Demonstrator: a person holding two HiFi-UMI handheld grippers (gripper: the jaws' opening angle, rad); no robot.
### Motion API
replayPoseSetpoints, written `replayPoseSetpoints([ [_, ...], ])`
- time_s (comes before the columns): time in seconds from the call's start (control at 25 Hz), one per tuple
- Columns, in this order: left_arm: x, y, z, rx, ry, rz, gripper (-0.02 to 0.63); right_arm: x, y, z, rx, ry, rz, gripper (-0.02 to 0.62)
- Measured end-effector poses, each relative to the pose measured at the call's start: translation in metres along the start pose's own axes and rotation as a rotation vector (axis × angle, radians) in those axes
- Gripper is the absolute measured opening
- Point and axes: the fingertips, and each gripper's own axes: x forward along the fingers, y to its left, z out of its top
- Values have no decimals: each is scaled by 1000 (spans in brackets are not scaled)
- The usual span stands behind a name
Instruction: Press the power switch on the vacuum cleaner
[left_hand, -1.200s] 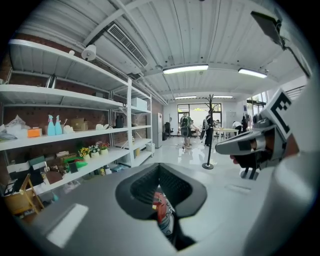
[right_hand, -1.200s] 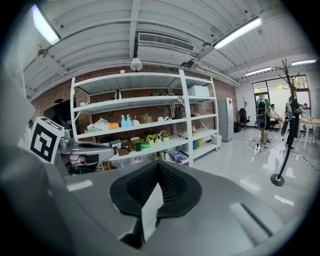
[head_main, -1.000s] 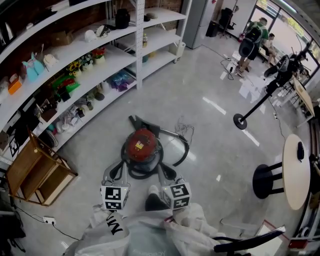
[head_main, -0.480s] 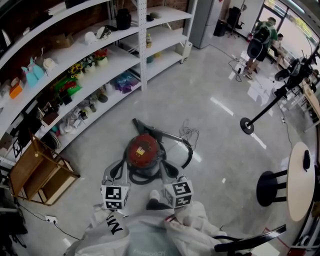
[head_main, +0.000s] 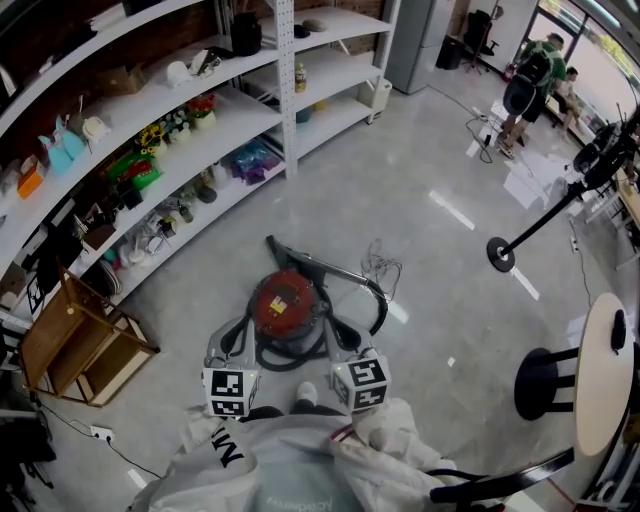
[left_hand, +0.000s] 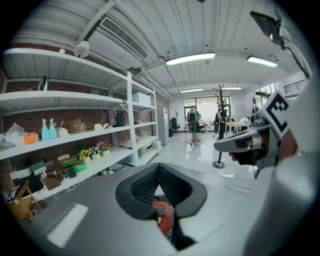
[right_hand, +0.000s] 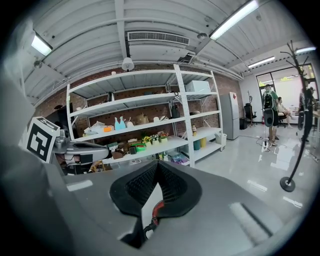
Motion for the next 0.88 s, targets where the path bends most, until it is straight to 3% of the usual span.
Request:
replayPoseSetpoints([
  [0.6,6,0,-13,15,70,-11,0,7,-11,-17,56,41,-5,0],
  [0.88,14,9,-26,-15,104,-20,0,18,-15,-27,74,78,-26,0],
])
